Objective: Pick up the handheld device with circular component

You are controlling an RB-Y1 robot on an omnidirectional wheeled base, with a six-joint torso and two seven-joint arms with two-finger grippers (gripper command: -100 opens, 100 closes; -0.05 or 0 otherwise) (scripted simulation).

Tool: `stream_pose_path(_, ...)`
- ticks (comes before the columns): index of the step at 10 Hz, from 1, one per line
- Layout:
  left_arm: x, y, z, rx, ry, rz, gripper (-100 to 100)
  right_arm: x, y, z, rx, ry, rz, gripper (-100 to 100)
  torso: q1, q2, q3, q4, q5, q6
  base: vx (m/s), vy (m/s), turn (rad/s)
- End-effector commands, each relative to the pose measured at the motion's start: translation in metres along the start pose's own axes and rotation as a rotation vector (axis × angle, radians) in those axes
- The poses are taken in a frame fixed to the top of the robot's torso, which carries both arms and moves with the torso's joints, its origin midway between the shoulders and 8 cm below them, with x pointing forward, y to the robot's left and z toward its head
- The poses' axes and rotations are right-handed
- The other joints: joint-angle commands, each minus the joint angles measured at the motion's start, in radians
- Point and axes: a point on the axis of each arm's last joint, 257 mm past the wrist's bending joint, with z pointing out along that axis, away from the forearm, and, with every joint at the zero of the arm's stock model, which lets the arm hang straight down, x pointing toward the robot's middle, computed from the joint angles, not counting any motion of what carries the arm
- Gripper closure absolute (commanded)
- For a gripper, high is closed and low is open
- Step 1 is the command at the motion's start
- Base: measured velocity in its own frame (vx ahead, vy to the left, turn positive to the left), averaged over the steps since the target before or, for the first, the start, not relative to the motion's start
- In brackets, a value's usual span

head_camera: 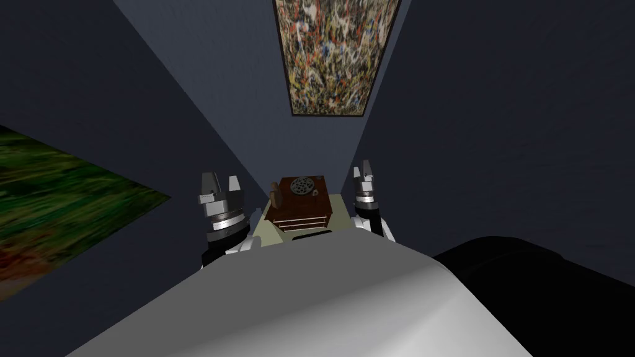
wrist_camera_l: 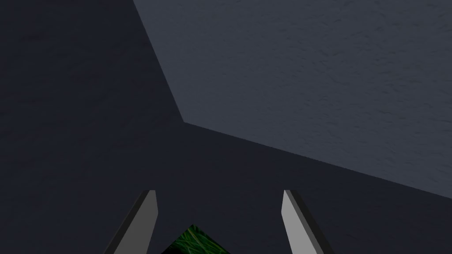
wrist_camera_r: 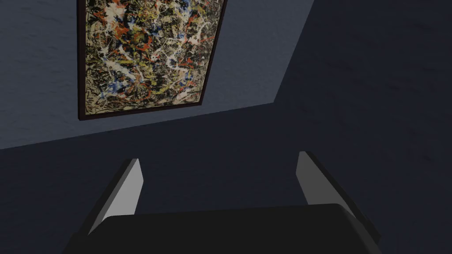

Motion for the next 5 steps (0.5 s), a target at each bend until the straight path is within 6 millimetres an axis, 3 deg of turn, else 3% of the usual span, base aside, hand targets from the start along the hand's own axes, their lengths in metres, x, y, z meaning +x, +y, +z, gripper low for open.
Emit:
stream_pose_path(1, 0.0, 0.0, 0.0, 0.0, 0.0, 0.0, 0, 0.013, -0.004, -0.003, 0.006, 0.049, 0.006, -100, 0.0, 0.0, 0.0, 0.0, 0.0, 0.0, -0.035, 0.002, 0.069)
stream_pose_path(5, 0.0, 0.0, 0.0, 0.0, 0.0, 0.0, 0, 0.054, -0.024, -0.019, 0.046, 0.195, 0.028, -100, -0.001, 0.006, 0.003, 0.001, 0.0, 0.0, -0.088, -0.013, 0.106)
